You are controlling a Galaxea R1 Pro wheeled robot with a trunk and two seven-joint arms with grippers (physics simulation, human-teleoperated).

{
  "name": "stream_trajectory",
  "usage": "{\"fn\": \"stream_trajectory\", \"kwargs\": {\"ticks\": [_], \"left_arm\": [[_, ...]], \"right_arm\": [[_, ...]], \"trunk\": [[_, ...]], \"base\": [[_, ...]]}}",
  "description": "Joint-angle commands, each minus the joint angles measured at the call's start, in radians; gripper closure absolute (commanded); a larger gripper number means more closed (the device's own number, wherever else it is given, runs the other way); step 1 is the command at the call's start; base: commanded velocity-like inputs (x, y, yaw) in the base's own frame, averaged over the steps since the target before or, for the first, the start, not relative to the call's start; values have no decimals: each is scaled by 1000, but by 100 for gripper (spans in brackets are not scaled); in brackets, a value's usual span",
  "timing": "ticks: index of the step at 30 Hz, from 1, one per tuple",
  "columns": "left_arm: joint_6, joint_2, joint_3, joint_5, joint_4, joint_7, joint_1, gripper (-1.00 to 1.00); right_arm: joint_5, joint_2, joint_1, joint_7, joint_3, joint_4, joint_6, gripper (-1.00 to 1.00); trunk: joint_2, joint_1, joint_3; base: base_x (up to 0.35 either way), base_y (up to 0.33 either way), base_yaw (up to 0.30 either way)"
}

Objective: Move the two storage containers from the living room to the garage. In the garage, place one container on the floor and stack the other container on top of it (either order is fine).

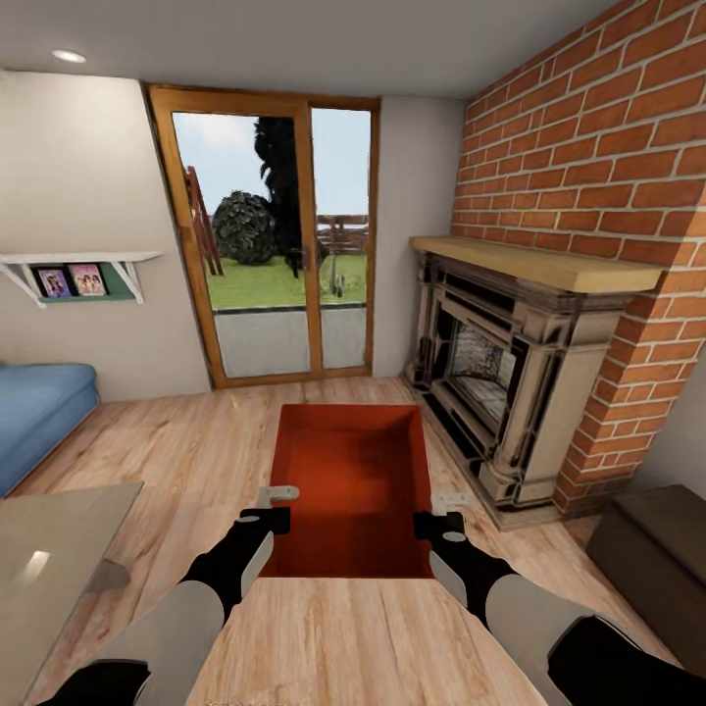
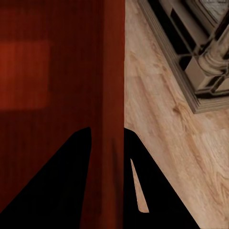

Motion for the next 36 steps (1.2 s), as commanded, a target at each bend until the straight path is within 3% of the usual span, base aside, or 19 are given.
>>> {"fn": "stream_trajectory", "kwargs": {"ticks": [1,36], "left_arm": [[8,1,0,-14,1,8,0,100],[8,1,0,-14,3,8,0,100]], "right_arm": [[3,0,-2,1,0,-6,-31,100],[3,0,-2,1,1,-6,-31,100]], "trunk": [[-2,1,-2],[-2,1,-2]], "base": [[0,0,300],[0,0,300]]}}
